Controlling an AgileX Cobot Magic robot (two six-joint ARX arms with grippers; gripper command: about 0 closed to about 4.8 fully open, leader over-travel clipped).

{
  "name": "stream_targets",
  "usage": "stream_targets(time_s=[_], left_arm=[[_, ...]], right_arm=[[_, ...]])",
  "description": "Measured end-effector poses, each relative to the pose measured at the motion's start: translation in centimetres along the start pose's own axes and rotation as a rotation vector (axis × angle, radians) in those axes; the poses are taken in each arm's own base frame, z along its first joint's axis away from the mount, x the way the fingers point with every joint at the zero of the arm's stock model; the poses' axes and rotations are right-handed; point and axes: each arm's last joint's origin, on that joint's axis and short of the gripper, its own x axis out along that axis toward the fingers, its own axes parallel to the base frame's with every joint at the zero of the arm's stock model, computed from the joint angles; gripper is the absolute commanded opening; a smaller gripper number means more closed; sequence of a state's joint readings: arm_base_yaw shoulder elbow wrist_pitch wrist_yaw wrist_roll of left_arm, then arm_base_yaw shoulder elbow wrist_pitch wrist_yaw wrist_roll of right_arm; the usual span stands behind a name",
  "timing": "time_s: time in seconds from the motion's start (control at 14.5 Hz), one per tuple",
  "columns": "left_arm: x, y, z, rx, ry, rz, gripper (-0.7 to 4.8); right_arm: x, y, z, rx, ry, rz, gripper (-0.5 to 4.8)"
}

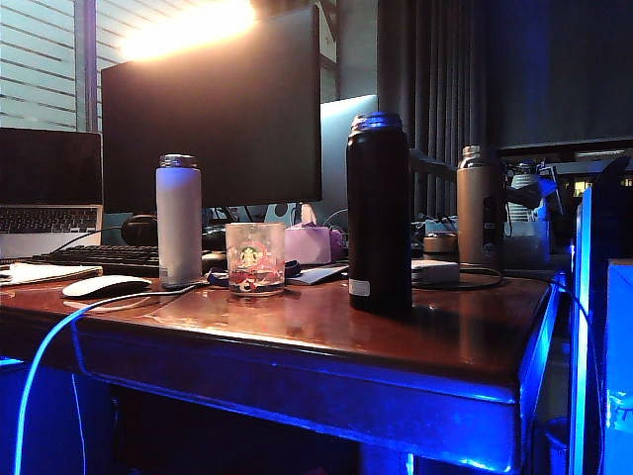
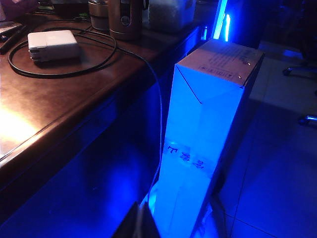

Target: Pick up the black thermos, pour a little water from inside into the glass cup, then place the black thermos back on the table.

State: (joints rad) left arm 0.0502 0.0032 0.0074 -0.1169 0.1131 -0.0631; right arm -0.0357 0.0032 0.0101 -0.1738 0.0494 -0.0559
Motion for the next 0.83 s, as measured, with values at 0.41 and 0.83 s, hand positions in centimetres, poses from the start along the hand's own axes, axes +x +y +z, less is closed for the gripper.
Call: stream_targets(time_s=[0.41, 0.83], left_arm=[[0.0, 0.0, 0.0, 0.0, 0.0, 0.0, -0.05], [0.0, -0.01, 0.01, 0.0, -0.001, -0.001, -0.05]], right_arm=[[0.0, 0.0, 0.0, -0.002, 0.0, 0.0, -0.05], [0.0, 0.02, 0.01, 0.011, -0.001, 0.008, -0.05]])
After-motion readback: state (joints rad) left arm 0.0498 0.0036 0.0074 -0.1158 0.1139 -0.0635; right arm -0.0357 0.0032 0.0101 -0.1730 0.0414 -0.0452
